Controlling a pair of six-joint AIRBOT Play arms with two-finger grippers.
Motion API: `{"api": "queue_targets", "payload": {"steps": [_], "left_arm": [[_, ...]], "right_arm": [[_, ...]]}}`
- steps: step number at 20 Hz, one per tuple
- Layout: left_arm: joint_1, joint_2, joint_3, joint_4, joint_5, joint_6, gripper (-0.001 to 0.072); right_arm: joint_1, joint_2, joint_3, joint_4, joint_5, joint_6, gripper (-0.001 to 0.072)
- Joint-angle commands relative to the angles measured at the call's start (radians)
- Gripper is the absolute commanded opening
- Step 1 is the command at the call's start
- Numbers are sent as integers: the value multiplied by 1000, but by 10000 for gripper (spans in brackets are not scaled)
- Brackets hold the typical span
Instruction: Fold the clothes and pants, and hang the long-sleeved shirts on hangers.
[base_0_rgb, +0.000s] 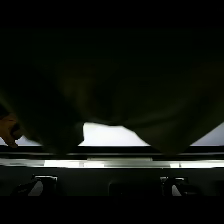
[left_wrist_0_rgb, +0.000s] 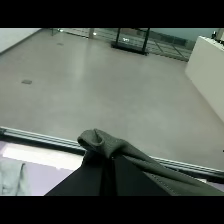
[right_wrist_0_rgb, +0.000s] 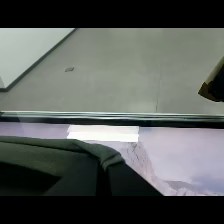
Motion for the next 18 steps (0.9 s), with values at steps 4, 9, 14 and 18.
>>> {"api": "queue_targets", "payload": {"steps": [4, 9, 14, 18], "left_arm": [[0, -212, -55, -102, -103, 56, 18], [-72, -608, -98, -101, -121, 127, 18], [-157, -980, -98, -82, 6, 122, 18], [-206, -1117, -98, -84, 38, 122, 19]], "right_arm": [[0, -267, 3, -64, 93, 25, 26], [0, -683, 3, -67, 142, 21, 26], [0, -1078, 3, -13, 32, 32, 27], [1, -1244, 3, 87, 29, 52, 59]]}}
